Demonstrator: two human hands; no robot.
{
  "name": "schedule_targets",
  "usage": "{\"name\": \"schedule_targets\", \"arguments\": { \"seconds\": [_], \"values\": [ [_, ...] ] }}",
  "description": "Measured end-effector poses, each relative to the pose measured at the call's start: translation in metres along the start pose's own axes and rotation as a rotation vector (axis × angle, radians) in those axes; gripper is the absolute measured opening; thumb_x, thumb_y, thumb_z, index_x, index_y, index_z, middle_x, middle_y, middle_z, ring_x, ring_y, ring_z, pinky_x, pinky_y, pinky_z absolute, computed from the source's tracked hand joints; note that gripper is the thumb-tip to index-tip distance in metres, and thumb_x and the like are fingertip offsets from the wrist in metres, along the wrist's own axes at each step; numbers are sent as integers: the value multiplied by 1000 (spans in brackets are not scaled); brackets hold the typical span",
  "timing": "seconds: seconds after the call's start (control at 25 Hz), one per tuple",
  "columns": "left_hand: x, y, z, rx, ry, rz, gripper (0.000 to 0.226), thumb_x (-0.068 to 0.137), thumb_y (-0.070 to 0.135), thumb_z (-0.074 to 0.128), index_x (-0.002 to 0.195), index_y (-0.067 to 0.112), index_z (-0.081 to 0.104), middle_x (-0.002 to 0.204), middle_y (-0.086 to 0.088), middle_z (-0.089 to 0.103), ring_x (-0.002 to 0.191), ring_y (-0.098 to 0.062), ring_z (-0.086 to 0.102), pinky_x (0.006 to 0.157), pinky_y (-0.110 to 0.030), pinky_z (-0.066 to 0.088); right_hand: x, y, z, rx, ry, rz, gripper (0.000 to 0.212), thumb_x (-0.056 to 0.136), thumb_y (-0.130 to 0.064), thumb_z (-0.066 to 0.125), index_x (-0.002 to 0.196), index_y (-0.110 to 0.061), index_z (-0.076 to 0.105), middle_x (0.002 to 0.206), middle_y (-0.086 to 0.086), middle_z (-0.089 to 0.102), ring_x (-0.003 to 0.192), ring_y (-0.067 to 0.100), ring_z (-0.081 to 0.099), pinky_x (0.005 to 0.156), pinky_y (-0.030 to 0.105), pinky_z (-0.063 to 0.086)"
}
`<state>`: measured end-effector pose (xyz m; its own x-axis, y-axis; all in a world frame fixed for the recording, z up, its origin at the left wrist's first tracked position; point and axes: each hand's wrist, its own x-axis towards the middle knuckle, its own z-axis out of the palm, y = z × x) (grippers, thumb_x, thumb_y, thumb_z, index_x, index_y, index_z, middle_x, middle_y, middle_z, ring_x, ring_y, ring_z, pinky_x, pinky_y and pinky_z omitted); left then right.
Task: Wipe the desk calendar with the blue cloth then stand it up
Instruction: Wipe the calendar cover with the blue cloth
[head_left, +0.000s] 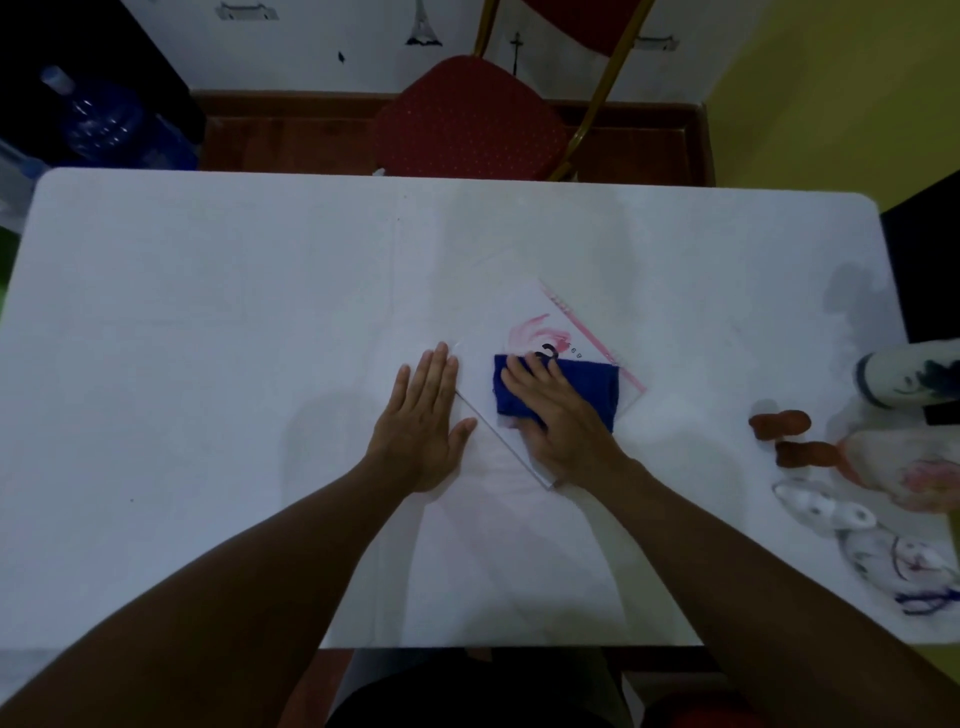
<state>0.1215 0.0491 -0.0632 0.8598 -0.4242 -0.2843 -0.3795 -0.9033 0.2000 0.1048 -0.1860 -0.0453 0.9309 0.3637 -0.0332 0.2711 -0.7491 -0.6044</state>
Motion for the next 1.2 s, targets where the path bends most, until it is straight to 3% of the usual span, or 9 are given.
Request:
{"name": "schedule_targets", "arguments": {
  "seconds": [0.12,0.2,0.28,0.36,0.44,0.64,0.84,1.04,1.2],
  "values": [
    [0,1,-2,10,-8,-7,80,102,59,14,159,8,-9,168,-13,-15,156,-27,-14,128,-48,2,-31,0,-6,89,-14,-32,56,92,-1,54,148,-4,51,156,5,46,151,23,34,127,41,20],
    [0,2,-4,0,-9,0,81,102,59,14,159,7,-8,168,-14,-14,156,-28,-14,128,-48,2,-40,-6,-10,272,123,196,51,97,2,55,146,-9,54,152,1,52,144,25,46,121,41,36],
    [-1,2,-5,-13,9,8,81,101,58,15,159,5,-6,168,-15,-11,156,-29,-11,128,-49,3,-32,-10,-14,426,415,516,42,103,-8,56,145,-12,55,140,5,63,126,26,62,102,34,55],
    [-1,3,-6,-22,17,11,81,101,57,15,159,4,-4,168,-16,-10,156,-30,-9,127,-50,4,-11,-11,-19,414,603,724,43,106,-20,54,148,-12,52,137,9,66,123,25,64,98,31,56],
    [-1,2,-6,-17,10,10,81,101,58,14,159,5,-6,168,-16,-11,156,-29,-10,127,-50,4,16,-12,-20,377,618,782,47,106,-21,52,152,-15,46,144,10,60,129,28,59,106,42,51],
    [1,2,-3,-22,-8,-4,80,102,59,13,160,8,-9,169,-12,-14,156,-27,-14,128,-49,4,67,-17,0,231,288,530,53,106,-8,50,156,-20,40,168,0,27,157,30,10,127,47,11],
    [0,1,-4,-26,-19,4,79,101,59,11,160,8,-8,169,-13,-14,156,-28,-13,127,-50,4,55,-7,2,63,11,153,56,104,-8,50,158,-13,34,166,2,29,156,23,18,128,47,12],
    [1,2,-6,-19,-39,-9,79,102,58,11,159,8,-12,167,-12,-19,155,-26,-19,128,-48,1,-22,-15,4,36,-151,-61,61,104,-39,53,157,-16,37,166,-3,30,156,12,16,129,37,8],
    [1,2,-6,-20,-28,-6,79,102,57,14,159,8,-11,168,-13,-18,155,-27,-17,127,-49,3,-26,17,-13,-169,-155,-192,50,106,-28,50,154,-19,43,165,-3,33,156,16,20,127,44,16]
  ]
}}
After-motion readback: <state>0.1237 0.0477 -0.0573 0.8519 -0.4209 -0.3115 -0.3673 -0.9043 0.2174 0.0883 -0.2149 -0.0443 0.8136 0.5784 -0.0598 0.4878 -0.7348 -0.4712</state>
